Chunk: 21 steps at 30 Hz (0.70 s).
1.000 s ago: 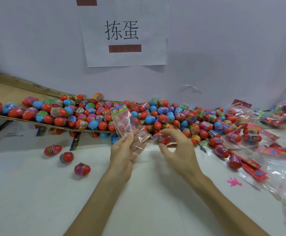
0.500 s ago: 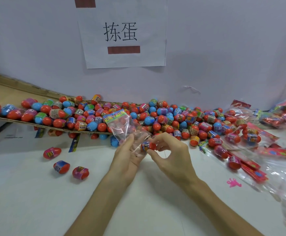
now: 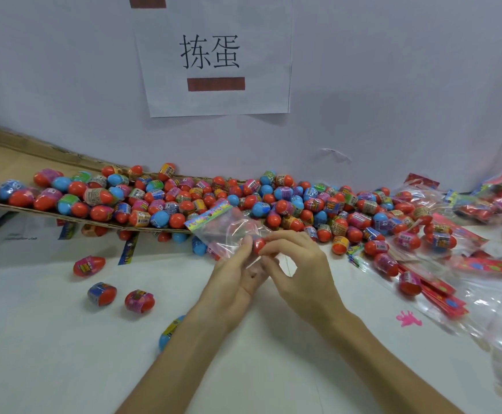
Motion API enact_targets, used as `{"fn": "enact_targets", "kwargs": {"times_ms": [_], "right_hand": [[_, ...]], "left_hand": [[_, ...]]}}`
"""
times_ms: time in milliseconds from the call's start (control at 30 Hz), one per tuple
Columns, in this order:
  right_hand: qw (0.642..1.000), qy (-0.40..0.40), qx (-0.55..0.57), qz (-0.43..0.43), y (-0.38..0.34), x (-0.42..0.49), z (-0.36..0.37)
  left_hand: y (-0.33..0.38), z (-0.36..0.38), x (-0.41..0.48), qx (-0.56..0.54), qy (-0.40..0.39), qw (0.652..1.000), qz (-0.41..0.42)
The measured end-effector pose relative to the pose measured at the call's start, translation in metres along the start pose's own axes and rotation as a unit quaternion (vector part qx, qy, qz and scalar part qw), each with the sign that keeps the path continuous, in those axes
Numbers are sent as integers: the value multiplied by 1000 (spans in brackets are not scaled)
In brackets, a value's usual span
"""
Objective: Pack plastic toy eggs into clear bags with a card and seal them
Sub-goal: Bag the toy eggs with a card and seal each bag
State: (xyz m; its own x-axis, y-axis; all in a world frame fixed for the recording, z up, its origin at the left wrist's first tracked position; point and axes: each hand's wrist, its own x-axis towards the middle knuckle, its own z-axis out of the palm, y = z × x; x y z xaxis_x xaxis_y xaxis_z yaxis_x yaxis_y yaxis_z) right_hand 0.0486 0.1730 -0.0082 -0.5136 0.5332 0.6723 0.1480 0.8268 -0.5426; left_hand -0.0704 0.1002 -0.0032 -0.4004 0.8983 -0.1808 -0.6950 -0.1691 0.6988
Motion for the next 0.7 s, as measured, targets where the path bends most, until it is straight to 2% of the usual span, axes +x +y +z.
{"fn": "enact_targets", "kwargs": {"times_ms": [267, 433, 500, 567, 633, 700], "right_hand": [[994, -78, -73, -4, -1, -3, 7], [999, -3, 24, -31, -16, -2, -3], [994, -64, 68, -56, -27, -5, -6], [979, -172, 74, -77, -39, -12, 0], [960, -265, 10, -93, -45, -19, 12], [943, -314, -66, -87, -45, -24, 24]], "left_hand": [[3, -2, 3, 7, 4, 1000, 23], [19, -10, 10, -11, 29, 999, 28], [25, -12, 11, -30, 32, 999, 25], [31, -15, 12, -41, 38, 998, 25], [39, -19, 12, -19, 29, 999, 37], [51, -26, 11, 6, 13, 998, 57]]}}
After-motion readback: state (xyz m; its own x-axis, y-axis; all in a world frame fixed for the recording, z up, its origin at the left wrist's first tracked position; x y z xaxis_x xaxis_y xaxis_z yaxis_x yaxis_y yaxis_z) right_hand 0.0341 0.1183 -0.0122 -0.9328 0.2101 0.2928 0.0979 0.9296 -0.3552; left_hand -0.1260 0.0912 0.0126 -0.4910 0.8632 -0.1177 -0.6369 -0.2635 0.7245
